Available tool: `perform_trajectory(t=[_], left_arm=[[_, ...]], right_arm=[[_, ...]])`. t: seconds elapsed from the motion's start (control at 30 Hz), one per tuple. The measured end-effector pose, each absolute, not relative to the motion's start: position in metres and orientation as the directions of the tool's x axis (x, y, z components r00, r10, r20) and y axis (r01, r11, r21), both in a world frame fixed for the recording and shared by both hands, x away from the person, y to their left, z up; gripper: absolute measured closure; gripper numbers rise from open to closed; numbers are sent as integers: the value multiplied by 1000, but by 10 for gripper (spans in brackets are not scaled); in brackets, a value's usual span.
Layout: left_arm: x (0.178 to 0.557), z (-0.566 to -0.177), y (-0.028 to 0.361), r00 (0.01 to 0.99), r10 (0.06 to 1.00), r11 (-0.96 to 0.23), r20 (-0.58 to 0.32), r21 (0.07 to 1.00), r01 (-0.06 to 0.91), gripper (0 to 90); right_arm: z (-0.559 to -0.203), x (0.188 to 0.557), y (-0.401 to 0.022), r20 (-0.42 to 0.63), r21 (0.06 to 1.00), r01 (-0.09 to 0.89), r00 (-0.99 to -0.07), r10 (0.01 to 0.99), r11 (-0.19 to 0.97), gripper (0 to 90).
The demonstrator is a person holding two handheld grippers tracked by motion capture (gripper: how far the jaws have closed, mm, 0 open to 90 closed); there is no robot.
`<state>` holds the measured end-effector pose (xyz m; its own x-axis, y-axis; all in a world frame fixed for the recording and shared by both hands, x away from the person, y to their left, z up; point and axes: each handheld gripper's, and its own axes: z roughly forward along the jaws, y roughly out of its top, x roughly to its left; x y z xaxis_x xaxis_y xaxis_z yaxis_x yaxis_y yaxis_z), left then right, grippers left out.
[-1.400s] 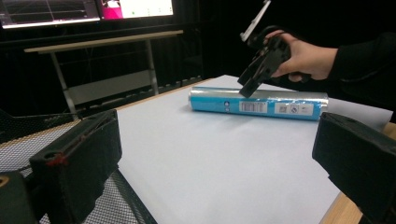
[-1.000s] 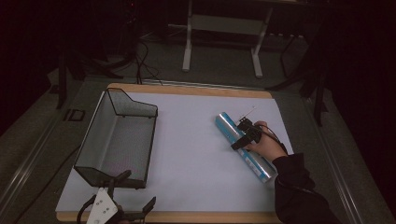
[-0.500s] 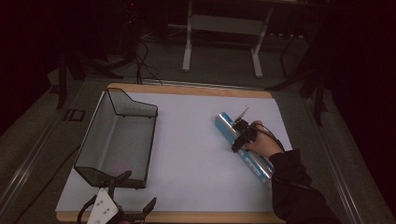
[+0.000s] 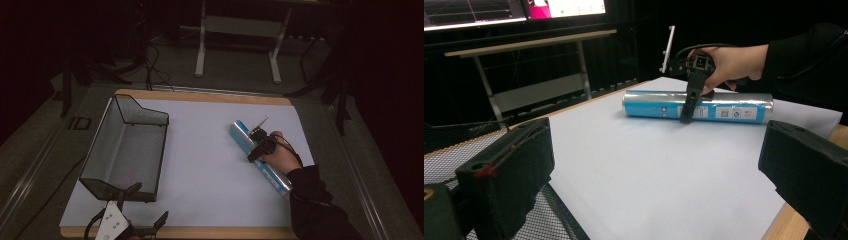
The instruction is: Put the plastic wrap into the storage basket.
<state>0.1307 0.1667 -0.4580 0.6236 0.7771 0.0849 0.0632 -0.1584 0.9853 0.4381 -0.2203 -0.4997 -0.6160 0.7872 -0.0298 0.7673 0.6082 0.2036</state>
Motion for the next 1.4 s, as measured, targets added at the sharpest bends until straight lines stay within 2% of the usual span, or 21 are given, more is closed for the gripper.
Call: perform_trajectory(t=[0.3,0.83,1.27,1.4], left_arm=[[131,-458,166,624,776,-161,86,985,64,18],[131,-458,166,624,776,-164,89,984,63,18],[130,-458,166,622,778,-162,88,985,63,18],[130,-458,166,620,779,-163,91,985,60,18]], right_arm=[[-477,436,-223,-25,292,765,-593,805,573,313],[-415,426,-215,-39,494,687,-595,803,533,315],[-370,417,-192,-28,599,620,-616,787,507,316],[-343,411,-172,-12,654,577,-638,770,488,315]])
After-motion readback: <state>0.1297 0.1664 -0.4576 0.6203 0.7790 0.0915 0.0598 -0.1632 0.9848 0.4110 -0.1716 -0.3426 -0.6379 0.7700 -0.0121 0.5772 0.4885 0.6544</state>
